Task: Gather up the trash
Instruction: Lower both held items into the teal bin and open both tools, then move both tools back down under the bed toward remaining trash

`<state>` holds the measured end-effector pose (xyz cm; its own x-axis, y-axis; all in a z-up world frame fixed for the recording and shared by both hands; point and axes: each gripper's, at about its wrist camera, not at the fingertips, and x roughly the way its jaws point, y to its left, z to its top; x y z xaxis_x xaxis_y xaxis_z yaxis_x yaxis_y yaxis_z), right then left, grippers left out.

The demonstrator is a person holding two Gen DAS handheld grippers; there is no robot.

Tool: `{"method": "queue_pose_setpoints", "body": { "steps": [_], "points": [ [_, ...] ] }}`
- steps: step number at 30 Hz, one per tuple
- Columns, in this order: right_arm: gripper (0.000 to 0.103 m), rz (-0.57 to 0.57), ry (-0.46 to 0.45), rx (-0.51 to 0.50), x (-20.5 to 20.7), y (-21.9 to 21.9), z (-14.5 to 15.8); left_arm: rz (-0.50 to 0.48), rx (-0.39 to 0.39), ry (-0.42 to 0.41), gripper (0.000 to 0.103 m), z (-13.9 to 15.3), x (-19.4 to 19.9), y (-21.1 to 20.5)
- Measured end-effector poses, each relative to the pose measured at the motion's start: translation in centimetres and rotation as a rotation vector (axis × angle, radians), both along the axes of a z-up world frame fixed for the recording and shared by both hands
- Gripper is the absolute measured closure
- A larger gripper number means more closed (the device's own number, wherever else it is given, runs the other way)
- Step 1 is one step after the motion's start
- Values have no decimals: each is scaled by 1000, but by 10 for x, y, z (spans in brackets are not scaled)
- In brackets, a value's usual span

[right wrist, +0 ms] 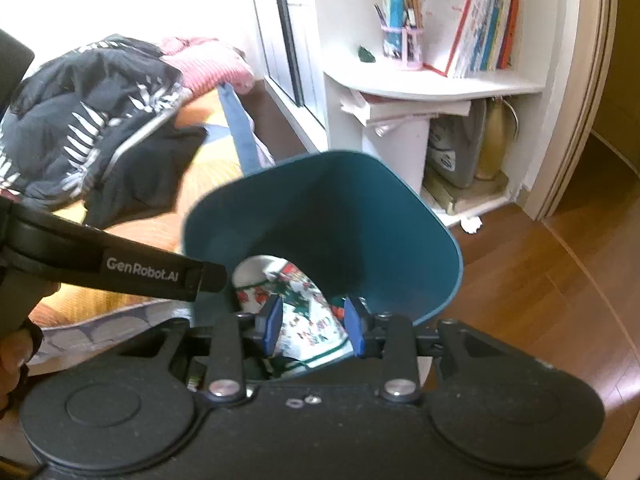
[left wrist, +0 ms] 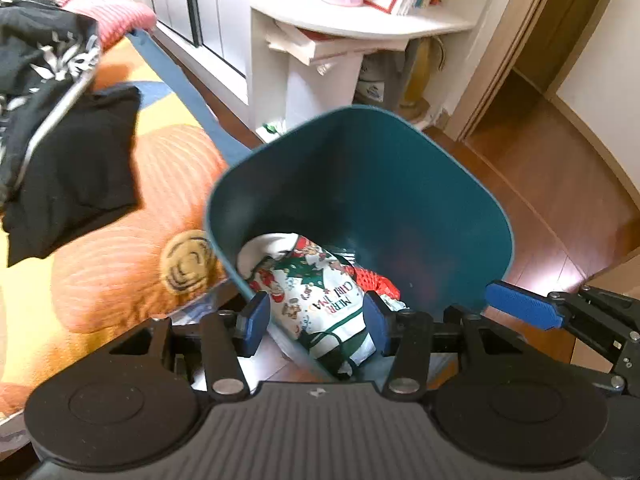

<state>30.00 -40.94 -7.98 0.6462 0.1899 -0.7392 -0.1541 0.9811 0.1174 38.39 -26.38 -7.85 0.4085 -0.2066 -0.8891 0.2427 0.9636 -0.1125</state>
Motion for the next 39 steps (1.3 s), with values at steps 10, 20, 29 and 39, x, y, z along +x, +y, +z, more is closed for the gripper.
{"method": "queue_pose_setpoints", "body": {
  "steps": [10,20,29,39],
  "points": [
    [60,93,-67,69,-29,40,48,29,-34,-104,43,59,-49,64],
    [56,213,-86,102,-57,104,72,117,-41,-180,35,91,-101,144],
    [54,329,-70,112,-72,169,62,245,-41,-251,18,87,-136,222],
    [53,457,37,81,-72,240,-5,453,-59,-101,11,-1,-139,332]
  ]
}}
